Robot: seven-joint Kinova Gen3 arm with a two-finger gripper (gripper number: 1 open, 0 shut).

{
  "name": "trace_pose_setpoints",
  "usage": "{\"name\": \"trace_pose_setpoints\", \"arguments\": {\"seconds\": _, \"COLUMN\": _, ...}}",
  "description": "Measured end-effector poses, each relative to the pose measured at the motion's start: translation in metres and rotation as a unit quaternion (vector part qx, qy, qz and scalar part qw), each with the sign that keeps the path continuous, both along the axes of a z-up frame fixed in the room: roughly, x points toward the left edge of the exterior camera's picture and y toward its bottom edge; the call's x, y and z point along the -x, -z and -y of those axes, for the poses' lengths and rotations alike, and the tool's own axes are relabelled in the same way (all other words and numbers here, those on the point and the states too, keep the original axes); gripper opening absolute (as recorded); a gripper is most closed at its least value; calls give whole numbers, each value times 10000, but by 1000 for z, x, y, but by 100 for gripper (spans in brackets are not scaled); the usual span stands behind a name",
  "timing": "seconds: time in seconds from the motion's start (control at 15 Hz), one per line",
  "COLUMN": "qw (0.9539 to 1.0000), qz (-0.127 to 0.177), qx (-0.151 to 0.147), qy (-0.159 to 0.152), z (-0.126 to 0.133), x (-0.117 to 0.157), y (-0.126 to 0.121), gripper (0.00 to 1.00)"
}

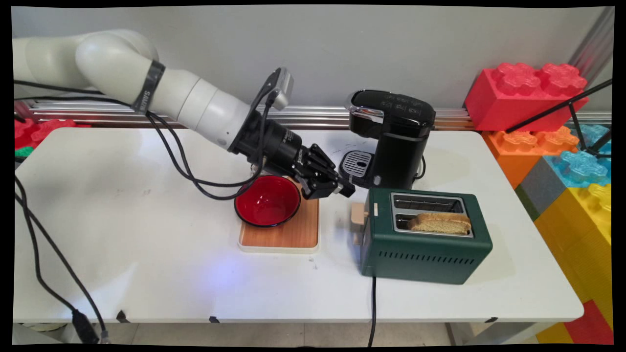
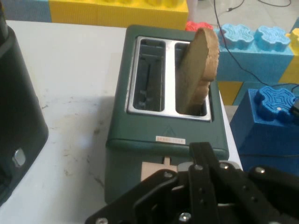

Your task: Press the toaster switch

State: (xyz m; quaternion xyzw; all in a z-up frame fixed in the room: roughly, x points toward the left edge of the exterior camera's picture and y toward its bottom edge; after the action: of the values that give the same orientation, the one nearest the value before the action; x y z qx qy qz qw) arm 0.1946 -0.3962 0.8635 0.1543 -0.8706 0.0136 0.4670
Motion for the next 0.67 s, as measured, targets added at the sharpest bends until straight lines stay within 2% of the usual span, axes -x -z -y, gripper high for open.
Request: {"name": "trace_pose_setpoints", "arguments": {"seconds": 0.67, "qw": 9995, "qz": -296, "qx": 139, "qy": 37, "z": 6, "x": 1, "y": 44, "gripper": 0}}
